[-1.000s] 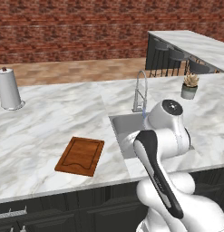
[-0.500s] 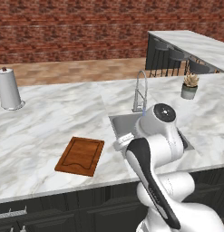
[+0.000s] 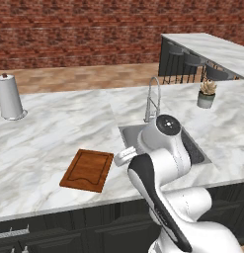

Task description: Pick the peach, pear from the sink and place them on the cutting board to airdry. Then turn off the sink faucet.

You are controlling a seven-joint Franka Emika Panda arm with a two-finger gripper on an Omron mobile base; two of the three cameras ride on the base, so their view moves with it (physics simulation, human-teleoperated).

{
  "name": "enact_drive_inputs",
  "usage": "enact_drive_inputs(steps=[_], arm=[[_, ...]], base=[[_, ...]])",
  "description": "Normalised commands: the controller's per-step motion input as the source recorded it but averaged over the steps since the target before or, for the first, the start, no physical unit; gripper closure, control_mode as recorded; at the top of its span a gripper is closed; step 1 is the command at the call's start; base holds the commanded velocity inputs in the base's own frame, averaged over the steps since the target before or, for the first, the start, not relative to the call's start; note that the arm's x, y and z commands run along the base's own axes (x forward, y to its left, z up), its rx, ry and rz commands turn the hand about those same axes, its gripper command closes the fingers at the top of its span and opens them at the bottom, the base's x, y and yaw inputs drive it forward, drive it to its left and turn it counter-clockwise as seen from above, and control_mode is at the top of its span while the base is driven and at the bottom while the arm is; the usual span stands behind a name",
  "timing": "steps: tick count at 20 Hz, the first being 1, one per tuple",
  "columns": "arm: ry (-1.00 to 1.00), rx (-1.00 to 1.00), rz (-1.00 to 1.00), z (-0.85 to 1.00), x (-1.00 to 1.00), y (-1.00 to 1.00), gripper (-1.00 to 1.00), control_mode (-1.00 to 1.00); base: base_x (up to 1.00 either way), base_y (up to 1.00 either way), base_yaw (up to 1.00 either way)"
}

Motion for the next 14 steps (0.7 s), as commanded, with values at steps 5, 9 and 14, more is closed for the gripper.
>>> enact_drive_inputs(steps=[5,9,14], arm=[[0.00,0.00,0.00,0.00,0.00,0.27,1.00,-1.00],[-0.03,0.00,0.00,0.00,0.00,0.14,1.00,-1.00],[0.00,0.00,0.00,-0.01,0.07,0.09,1.00,-1.00]], base=[[0.00,0.00,0.00],[0.00,0.00,0.00],[0.00,0.00,0.00]])
